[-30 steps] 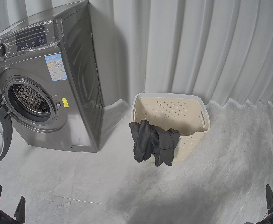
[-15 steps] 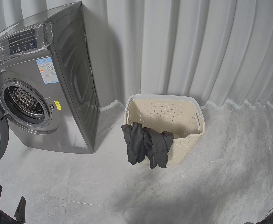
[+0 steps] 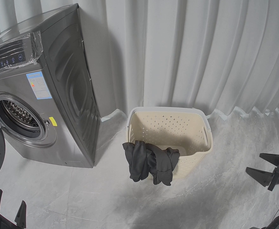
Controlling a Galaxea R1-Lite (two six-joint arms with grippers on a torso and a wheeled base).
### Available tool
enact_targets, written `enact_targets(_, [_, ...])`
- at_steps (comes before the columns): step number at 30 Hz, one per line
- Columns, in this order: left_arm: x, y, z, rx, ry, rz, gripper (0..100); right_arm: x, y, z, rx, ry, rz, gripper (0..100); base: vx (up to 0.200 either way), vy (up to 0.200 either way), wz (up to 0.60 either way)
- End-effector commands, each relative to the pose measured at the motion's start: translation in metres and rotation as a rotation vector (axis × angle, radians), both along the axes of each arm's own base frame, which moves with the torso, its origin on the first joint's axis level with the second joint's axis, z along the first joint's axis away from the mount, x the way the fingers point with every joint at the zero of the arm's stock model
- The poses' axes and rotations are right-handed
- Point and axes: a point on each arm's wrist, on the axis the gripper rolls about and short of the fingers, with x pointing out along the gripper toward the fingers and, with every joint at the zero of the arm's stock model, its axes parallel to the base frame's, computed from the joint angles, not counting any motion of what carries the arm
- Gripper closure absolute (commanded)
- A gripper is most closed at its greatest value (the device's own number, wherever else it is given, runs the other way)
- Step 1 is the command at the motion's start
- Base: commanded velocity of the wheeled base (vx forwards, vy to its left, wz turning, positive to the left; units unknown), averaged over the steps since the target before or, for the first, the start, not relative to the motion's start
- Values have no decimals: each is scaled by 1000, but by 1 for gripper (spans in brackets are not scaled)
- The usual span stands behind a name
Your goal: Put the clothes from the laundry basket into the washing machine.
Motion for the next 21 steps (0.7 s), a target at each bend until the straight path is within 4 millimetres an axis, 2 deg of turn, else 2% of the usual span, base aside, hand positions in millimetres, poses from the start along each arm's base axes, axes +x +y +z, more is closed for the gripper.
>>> enact_targets(1, [0, 0, -5, -2, 1, 0, 0, 60, 35, -26, 0, 238, 130, 0, 0, 0, 0])
enact_targets(2, [0, 0, -5, -2, 1, 0, 0, 62, 35, -27, -1, 240, 130, 0, 0, 0, 0])
enact_targets(3, [0, 0, -5, 0, 1, 0, 0, 73, 39, -35, -8, 260, 129, 0, 0, 0, 0])
enact_targets(7, [0, 0, -5, 1, 2, 0, 0, 95, 51, -52, -36, 270, 95, 0, 200, 0, 0])
enact_targets(9, [0, 0, -5, 0, 1, 0, 0, 99, 56, -56, -47, 268, 85, 0, 200, 0, 0])
enact_targets(15, [0, 0, -5, -2, 1, 2, 0, 124, 83, -75, -19, 282, 88, 0, 0, 0, 0])
enact_targets(16, [0, 0, -5, -3, 1, 2, 0, 124, 83, -75, -19, 282, 88, 0, 0, 0, 0])
enact_targets(17, [0, 0, -5, -3, 1, 2, 0, 134, 88, -83, -24, 290, 53, 0, 0, 0, 0])
enact_targets(18, [0, 0, -5, -3, 1, 2, 0, 134, 88, -83, -24, 290, 53, 0, 0, 0, 0])
enact_targets(21, [0, 0, -5, -2, 1, 2, 0, 151, 96, -98, -37, 291, 23, 0, 0, 0, 0])
